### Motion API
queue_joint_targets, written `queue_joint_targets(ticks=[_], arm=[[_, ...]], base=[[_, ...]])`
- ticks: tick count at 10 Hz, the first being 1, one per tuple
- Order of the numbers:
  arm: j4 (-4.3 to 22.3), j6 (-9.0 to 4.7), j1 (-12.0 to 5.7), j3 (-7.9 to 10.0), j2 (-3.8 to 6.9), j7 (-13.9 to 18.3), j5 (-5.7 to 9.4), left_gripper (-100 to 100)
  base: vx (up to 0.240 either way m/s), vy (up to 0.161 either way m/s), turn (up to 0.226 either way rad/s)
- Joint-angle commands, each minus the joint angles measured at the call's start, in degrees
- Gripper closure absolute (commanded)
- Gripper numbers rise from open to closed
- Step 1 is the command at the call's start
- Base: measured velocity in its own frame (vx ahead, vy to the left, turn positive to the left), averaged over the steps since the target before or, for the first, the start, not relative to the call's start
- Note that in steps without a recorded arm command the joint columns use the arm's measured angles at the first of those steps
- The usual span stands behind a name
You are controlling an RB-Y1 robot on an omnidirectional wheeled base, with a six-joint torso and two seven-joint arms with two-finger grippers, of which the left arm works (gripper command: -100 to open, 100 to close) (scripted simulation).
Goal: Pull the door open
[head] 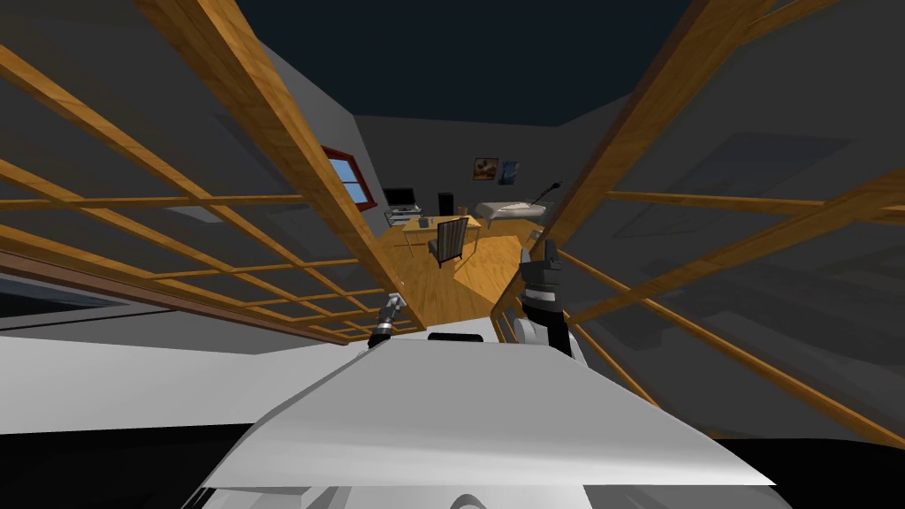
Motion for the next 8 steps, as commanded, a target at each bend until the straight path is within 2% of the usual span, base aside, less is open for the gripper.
queue_joint_targets(ticks=[1, 8], arm=[[0.2, -0.06, -0.12, -0.47, -0.02, 2.7, 0.58, 100], [0.9, -0.03, -0.86, -2.23, 0.52, 13.3, 3.44, 100]], base=[[-0.030, 0.010, -0.028], [-0.031, 0.010, -0.027]])
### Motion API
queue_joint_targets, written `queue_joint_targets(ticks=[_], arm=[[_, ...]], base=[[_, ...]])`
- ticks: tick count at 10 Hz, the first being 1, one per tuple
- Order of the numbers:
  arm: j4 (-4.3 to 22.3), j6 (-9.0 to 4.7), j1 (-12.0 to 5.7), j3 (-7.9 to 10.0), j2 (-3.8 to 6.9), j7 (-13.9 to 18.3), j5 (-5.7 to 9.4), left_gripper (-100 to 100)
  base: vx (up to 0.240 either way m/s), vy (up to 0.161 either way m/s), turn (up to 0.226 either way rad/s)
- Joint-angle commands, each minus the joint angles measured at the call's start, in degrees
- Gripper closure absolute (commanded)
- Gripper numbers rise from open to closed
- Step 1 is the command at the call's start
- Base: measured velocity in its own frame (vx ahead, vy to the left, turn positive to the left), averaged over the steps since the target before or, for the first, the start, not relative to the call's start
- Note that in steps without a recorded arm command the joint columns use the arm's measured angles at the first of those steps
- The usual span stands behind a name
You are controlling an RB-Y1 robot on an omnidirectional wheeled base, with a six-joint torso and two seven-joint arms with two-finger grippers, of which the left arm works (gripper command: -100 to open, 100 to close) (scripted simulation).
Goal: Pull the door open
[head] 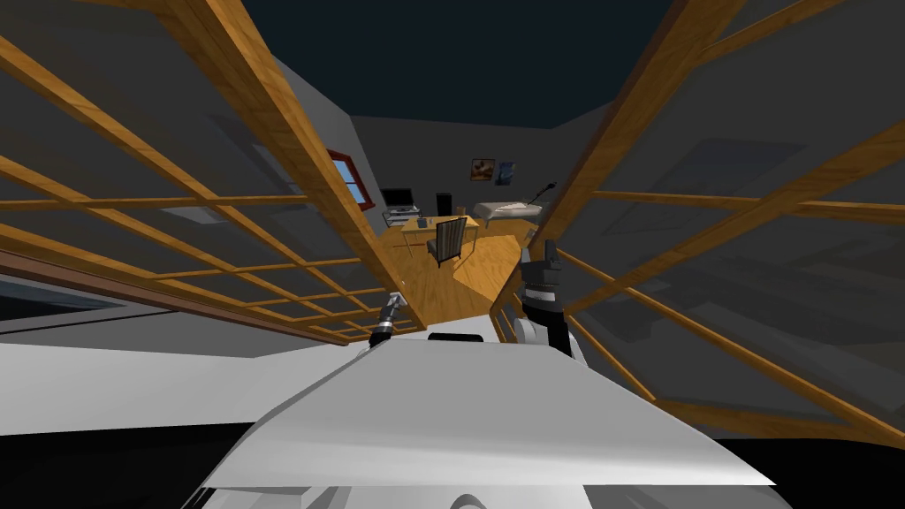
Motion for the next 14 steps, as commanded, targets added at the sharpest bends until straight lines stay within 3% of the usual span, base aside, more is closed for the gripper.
queue_joint_targets(ticks=[1, 14], arm=[[0.3, -0.07, -0.10, -0.41, -0.18, 1.8, 0.27, 100], [1.7, -0.02, -1.53, -3.81, 0.87, 19.5, 5.78, 100]], base=[[-0.024, 0.011, -0.018], [-0.031, 0.010, -0.027]])
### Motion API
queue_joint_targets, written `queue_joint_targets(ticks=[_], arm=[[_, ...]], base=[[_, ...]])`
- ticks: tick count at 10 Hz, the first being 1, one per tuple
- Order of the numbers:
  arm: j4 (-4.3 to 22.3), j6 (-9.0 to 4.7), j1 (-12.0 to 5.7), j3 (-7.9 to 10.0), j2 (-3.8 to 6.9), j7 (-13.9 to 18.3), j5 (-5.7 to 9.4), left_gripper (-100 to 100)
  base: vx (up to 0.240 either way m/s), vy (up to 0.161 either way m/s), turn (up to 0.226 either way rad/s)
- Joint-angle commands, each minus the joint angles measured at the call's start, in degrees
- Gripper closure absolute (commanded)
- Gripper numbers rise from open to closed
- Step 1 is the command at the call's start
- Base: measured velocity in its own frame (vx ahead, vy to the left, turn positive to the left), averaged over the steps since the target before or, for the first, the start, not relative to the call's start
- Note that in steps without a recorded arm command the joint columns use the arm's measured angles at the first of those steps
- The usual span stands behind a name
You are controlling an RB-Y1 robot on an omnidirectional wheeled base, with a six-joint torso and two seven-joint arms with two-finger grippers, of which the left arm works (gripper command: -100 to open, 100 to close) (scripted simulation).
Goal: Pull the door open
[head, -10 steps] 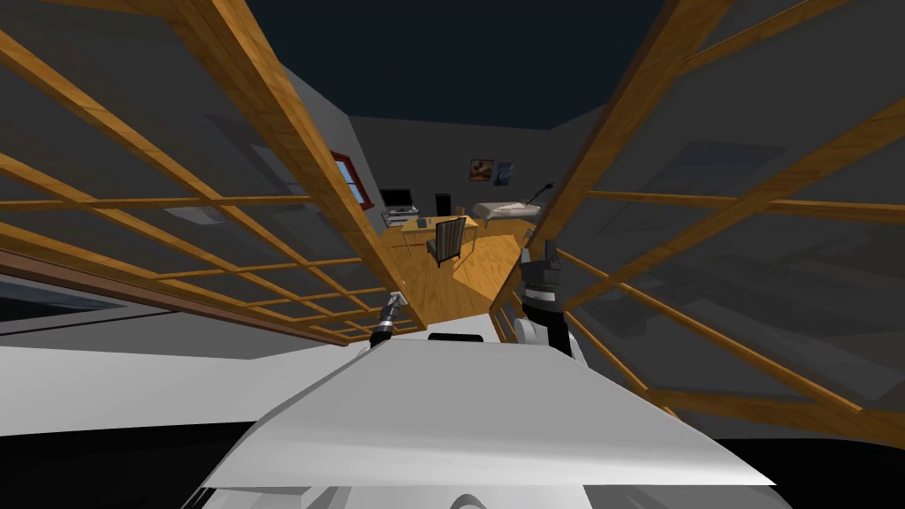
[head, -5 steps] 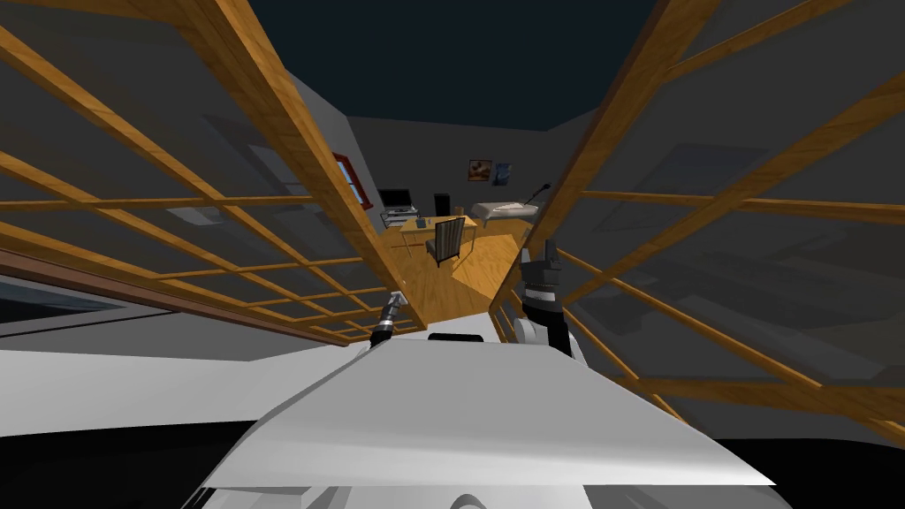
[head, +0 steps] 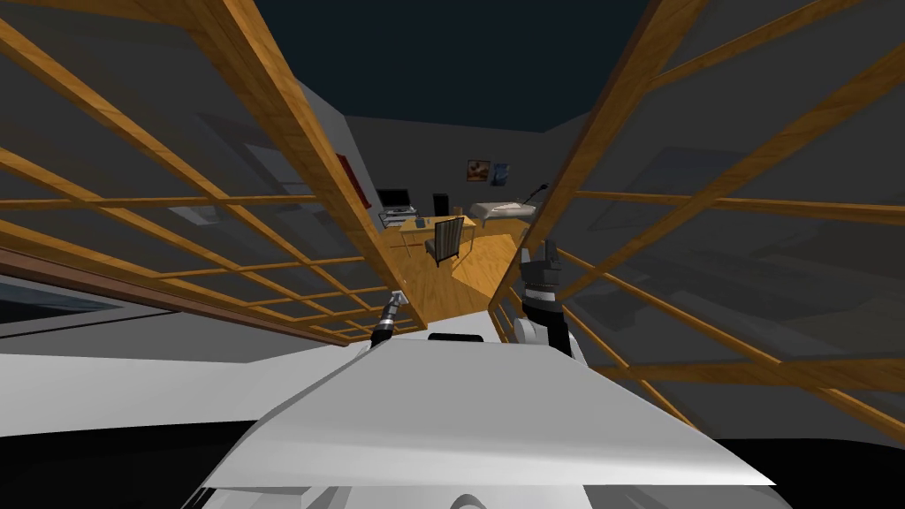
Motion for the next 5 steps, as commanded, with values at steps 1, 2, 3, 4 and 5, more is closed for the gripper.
queue_joint_targets(ticks=[1, 2, 3, 4, 5], arm=[[1.1, -0.36, -0.43, -0.66, -0.20, 1.7, 0.27, 100], [1.3, -0.35, -0.63, -1.14, -0.05, 4.0, 1.06, 100], [1.5, -0.34, -0.84, -1.63, 0.10, 5.5, 1.86, 100], [1.5, -0.34, -0.84, -1.63, 0.10, 6.4, 1.86, 100], [1.7, -0.33, -1.05, -2.13, 0.26, 8.2, 2.67, 100]], base=[[-0.033, 0.008, -0.017], [-0.032, 0.009, -0.025], [-0.045, 0.012, -0.057], [-0.034, 0.015, -0.018], [-0.040, 0.014, -0.035]])
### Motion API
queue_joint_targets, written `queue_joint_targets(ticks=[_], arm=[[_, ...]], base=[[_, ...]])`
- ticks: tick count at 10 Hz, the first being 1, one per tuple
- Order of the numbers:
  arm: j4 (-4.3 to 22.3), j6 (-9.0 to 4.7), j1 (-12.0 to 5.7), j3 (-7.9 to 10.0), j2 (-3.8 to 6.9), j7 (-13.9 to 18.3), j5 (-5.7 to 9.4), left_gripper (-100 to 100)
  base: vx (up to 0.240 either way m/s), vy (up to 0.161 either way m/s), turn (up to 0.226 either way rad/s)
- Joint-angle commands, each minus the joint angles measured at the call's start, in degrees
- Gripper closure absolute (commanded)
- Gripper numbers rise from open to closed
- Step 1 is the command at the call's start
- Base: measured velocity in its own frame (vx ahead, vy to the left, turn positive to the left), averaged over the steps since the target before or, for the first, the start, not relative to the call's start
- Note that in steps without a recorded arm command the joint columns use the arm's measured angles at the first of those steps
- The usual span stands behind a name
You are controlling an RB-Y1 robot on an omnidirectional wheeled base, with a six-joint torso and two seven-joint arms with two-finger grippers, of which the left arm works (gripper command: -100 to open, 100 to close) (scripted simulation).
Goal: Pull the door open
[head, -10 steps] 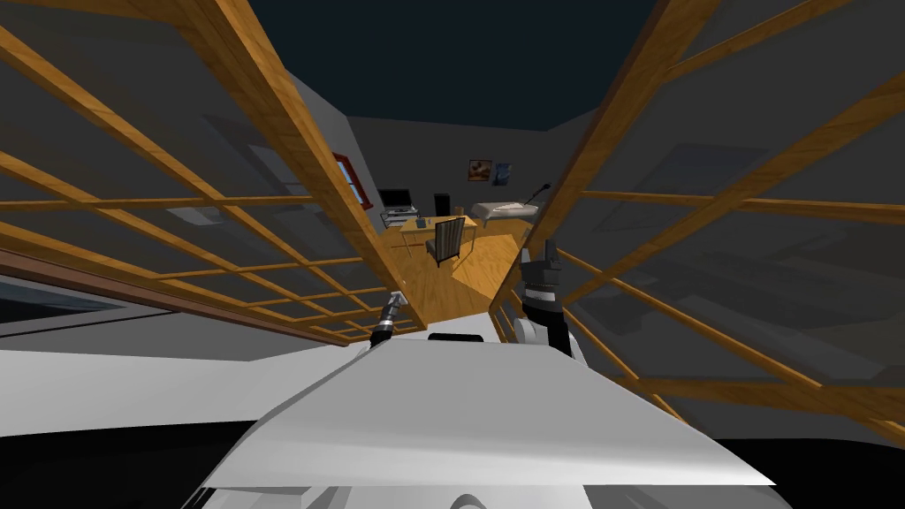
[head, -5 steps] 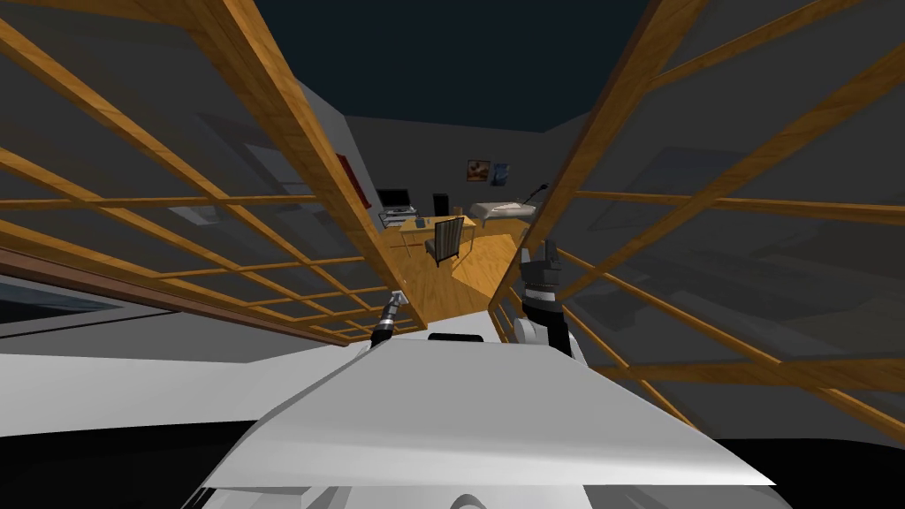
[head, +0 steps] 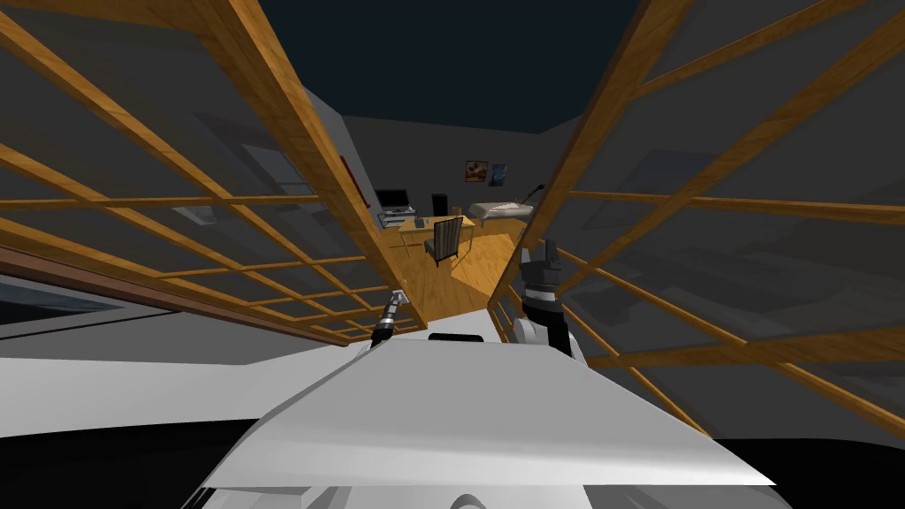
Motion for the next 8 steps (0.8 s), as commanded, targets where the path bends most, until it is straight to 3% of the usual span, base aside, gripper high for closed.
queue_joint_targets(ticks=[1, 5, 8], arm=[[0.5, 0.01, -0.19, -0.83, -0.35, 2.0, 0.21, 100], [1.2, 0.04, -0.87, -2.45, 0.15, 8.1, 2.84, 100], [1.4, 0.05, -1.09, -2.98, 0.31, 11.5, 3.71, 100]], base=[[-0.034, 0.007, -0.033], [-0.037, 0.012, -0.038], [-0.038, 0.015, -0.026]])
